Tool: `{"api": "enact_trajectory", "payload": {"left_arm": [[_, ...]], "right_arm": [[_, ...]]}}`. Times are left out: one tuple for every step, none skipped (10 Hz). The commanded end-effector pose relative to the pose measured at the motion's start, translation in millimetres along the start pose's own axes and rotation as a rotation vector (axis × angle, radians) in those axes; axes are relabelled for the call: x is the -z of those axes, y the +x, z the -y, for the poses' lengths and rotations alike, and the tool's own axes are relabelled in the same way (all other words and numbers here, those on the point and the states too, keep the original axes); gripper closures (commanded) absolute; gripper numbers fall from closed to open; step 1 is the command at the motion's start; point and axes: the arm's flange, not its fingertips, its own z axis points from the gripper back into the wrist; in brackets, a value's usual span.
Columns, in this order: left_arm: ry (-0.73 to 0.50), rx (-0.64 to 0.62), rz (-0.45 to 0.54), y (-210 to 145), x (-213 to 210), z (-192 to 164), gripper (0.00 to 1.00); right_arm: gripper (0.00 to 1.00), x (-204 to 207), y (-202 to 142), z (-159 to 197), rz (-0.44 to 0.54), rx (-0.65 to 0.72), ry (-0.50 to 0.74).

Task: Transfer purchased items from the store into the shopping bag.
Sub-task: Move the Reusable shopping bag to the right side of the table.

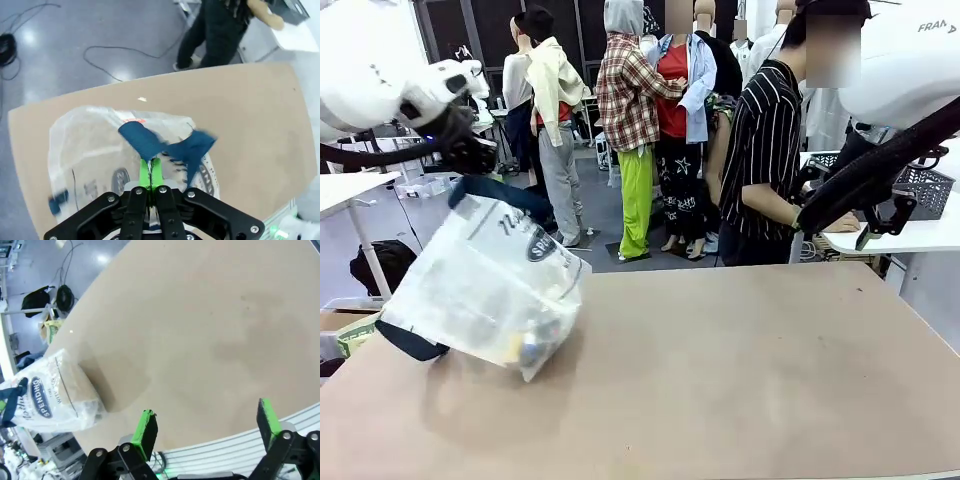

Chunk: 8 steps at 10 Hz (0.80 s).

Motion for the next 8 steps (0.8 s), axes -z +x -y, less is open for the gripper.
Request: {"api": "enact_trajectory", "payload": {"left_arm": [[0.093,-0.091,0.019,1,-31,-18,1.0],[0.132,-0.134,0.017,4,-49,-35,1.0],[0.167,-0.189,-0.001,5,-64,-52,1.0],[0.187,-0.235,-0.023,3,-76,-63,1.0],[0.265,-0.275,-0.071,1,-85,-77,1.0],[0.286,-0.296,-0.114,0,-83,-86,1.0],[0.301,-0.319,-0.144,-2,-72,-92,1.0],[0.352,-0.339,-0.171,-5,-57,-95,1.0]], "right_arm": [[0.0,0,1,0,-0.006,-0.004,0.004],[0.0,0,1,0,-0.006,-0.004,0.004],[0.0,0,1,0,-0.006,-0.004,0.004],[0.0,0,1,0,-0.006,-0.004,0.004],[0.0,0,1,0,-0.006,-0.004,0.004],[0.0,0,1,0,-0.006,-0.004,0.004],[0.0,0,1,0,-0.006,-0.004,0.004],[0.0,0,1,0,-0.006,-0.004,0.004]]}}
